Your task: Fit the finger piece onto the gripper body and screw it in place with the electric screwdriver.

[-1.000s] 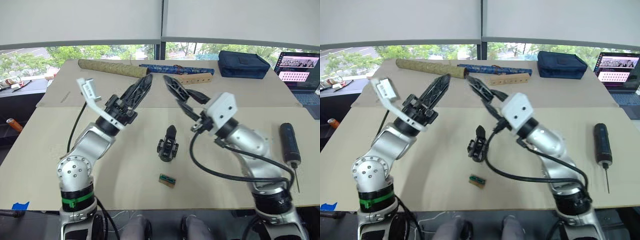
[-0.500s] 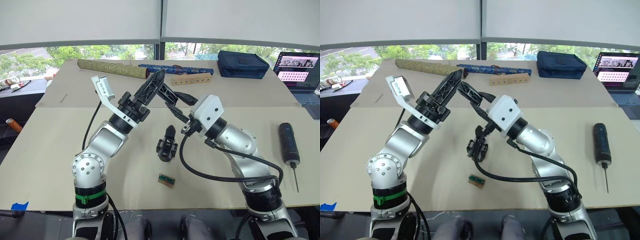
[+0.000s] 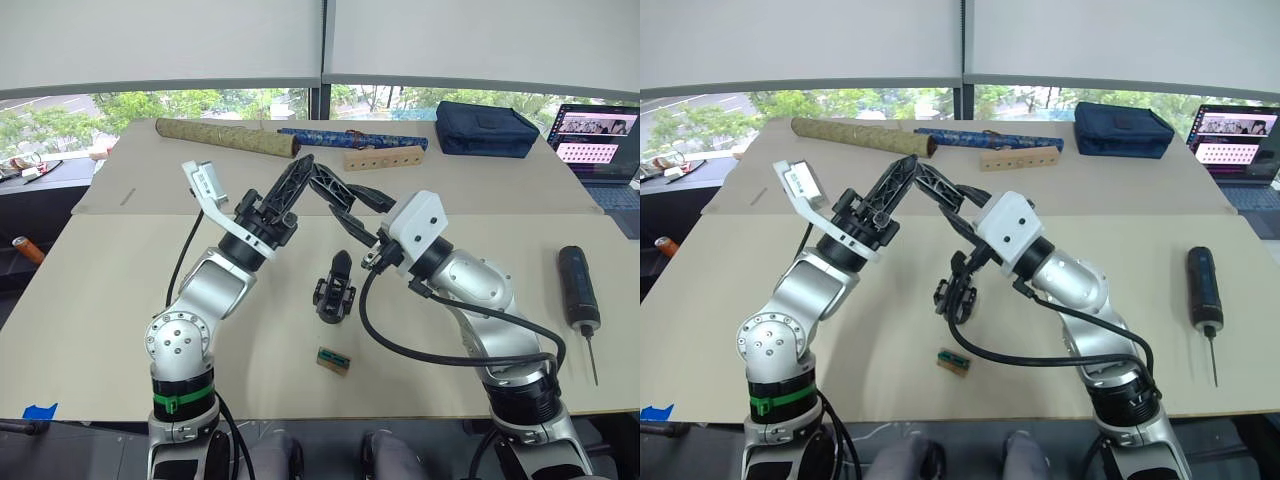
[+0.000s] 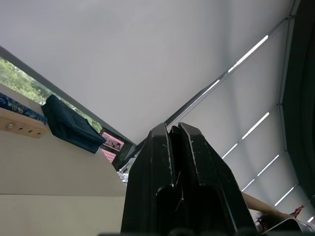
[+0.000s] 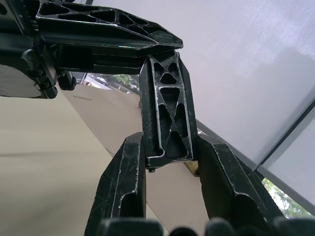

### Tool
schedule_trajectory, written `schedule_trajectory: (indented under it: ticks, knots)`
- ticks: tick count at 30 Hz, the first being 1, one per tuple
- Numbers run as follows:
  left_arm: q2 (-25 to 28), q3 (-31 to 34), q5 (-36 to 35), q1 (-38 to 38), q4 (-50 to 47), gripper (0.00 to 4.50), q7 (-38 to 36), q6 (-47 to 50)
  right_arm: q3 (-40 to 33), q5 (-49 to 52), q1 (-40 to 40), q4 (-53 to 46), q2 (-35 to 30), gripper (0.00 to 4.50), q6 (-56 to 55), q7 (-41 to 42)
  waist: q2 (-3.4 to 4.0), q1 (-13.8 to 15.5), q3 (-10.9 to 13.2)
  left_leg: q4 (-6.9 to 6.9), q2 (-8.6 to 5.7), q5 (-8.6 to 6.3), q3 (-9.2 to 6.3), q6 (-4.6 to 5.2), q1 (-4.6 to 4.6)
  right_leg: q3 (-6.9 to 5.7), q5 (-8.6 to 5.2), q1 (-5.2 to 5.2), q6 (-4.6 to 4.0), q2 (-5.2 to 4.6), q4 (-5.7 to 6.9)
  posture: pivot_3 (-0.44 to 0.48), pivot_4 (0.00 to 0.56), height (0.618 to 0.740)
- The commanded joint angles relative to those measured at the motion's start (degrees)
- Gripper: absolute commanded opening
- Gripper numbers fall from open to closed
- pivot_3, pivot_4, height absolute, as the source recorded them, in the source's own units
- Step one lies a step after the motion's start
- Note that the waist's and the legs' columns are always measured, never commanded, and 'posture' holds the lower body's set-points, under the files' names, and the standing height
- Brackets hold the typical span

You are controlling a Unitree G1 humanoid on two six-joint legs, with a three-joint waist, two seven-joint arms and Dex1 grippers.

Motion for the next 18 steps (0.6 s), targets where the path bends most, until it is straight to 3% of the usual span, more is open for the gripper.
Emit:
schedule_trajectory:
  ticks: [1,5,7,10,13,14,18]
  knots:
    - [0.29,1.26,-3.47,-2.01,-0.45,0.00,-1.62,-0.83,-2.50,3.45,0.32,-3.11,-0.12,2.45,0.23,1.46,0.00,0.09,0.00,0.00,0.00,0.00,-0.01,0.00,0.00,0.00,0.00,0.00,0.00,0.00,0.00,0.000,0.150,0.740]
    - [6.77,4.88,-5.52,-4.87,2.76,0.00,-8.62,0.64,-6.93,10.00,-0.41,-2.40,-4.85,3.81,1.34,8.35,-0.01,0.09,0.01,0.02,-0.01,0.00,-0.01,0.00,-0.02,0.00,0.00,-0.01,-0.01,0.01,0.00,0.000,0.150,0.740]
    - [12.25,6.32,-7.76,-6.31,5.11,0.00,-14.91,3.91,-9.25,17.71,-0.19,-1.74,-10.64,4.48,3.47,18.31,-0.01,0.10,0.01,0.00,0.00,0.01,0.00,0.00,0.00,0.00,0.00,0.00,-0.01,0.02,0.00,0.000,0.150,0.740]
    - [20.34,6.57,-8.75,-8.09,8.34,0.00,-24.07,9.12,-14.49,26.47,-4.10,2.78,-15.82,4.48,10.52,22.61,-0.02,-0.06,0.02,-0.06,0.01,0.00,-0.01,0.01,0.00,-0.01,0.00,-0.01,-0.01,0.04,-0.04,0.000,0.150,0.740]
    - [28.01,4.94,-5.19,-10.08,11.87,0.00,-33.49,13.69,-16.84,39.31,-9.66,6.20,-22.97,4.48,27.03,28.48,-0.03,-0.22,0.07,-0.01,0.01,0.01,0.02,0.02,-0.06,0.02,0.00,-0.09,-0.02,0.04,0.02,0.000,0.150,0.740]
    - [29.95,3.96,-3.74,-10.67,12.70,0.00,-36.10,14.81,-17.27,45.93,-11.29,7.14,-26.12,4.48,35.63,30.48,-0.03,-0.15,0.07,-0.05,0.02,0.02,0.01,0.03,-0.08,0.01,0.01,-0.11,-0.04,0.04,0.00,0.000,0.150,0.740]
    - [33.90,-1.21,2.18,-11.93,11.74,0.00,-45.07,17.12,-14.93,52.28,-16.86,9.74,-27.74,4.48,47.32,29.64,-0.06,-0.03,0.07,-0.16,0.05,0.01,-0.05,0.03,-0.10,-0.05,0.00,-0.05,-0.07,0.09,-0.02,0.000,0.150,0.740]
